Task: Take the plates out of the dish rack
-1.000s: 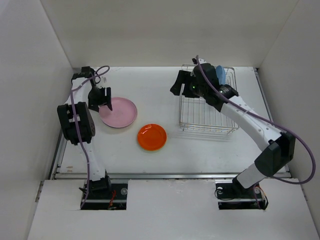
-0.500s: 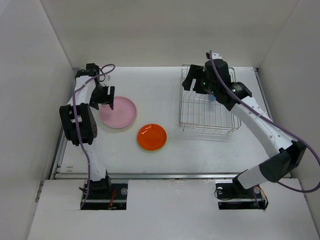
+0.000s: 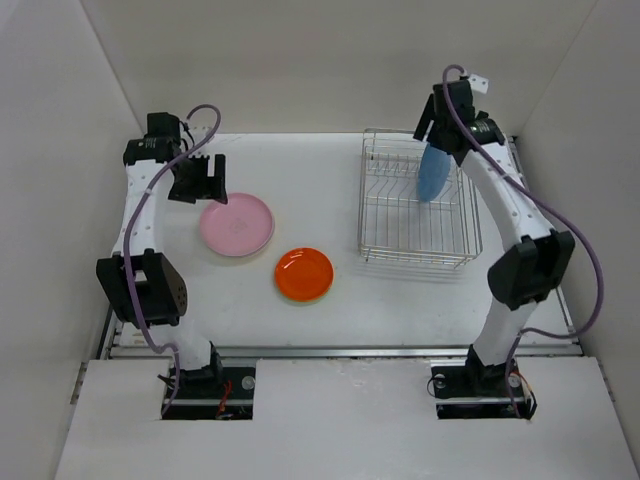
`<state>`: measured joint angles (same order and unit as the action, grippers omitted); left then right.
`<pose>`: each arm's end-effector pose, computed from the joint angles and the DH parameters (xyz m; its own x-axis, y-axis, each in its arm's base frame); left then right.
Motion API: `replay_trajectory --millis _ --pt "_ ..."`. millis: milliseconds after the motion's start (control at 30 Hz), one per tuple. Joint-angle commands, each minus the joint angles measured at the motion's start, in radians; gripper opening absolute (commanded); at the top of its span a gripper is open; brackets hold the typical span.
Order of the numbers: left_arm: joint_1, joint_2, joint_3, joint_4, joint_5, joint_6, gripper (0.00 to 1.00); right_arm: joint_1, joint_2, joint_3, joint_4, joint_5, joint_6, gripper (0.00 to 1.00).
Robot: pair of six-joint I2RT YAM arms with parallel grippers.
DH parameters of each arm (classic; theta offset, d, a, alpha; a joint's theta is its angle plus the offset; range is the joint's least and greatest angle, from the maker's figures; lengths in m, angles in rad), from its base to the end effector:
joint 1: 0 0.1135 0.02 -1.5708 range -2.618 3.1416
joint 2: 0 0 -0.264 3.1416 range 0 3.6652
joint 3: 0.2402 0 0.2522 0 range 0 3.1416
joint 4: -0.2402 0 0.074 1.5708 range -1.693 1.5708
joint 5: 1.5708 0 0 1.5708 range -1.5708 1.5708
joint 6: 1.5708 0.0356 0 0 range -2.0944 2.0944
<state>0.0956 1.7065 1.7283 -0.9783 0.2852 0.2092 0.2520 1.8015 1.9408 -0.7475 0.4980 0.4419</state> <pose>0.3610 0.0245 0.3520 -0.7812 0.1253 -0.6116 0.2373 0.9657 -0.1052 0.3926 0.0835 0.4038 -0.4315 0.2769 -0.8586 0.3818 0.9183 0.1043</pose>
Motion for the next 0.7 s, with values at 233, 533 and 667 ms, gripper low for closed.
replay_trajectory --millis 233,533,667 --pt "0.003 -0.074 -0.069 -0.057 0.055 0.025 0.78 -0.049 0.190 0.026 0.006 0.163 0.018 0.79" --pt "0.003 -0.129 -0.098 -0.047 0.077 0.025 0.79 -0.049 0.112 -0.036 0.031 0.128 -0.029 0.13" --pt "0.003 -0.130 -0.087 -0.057 0.077 0.025 0.79 -0.016 -0.003 -0.007 0.031 0.226 -0.083 0.04"
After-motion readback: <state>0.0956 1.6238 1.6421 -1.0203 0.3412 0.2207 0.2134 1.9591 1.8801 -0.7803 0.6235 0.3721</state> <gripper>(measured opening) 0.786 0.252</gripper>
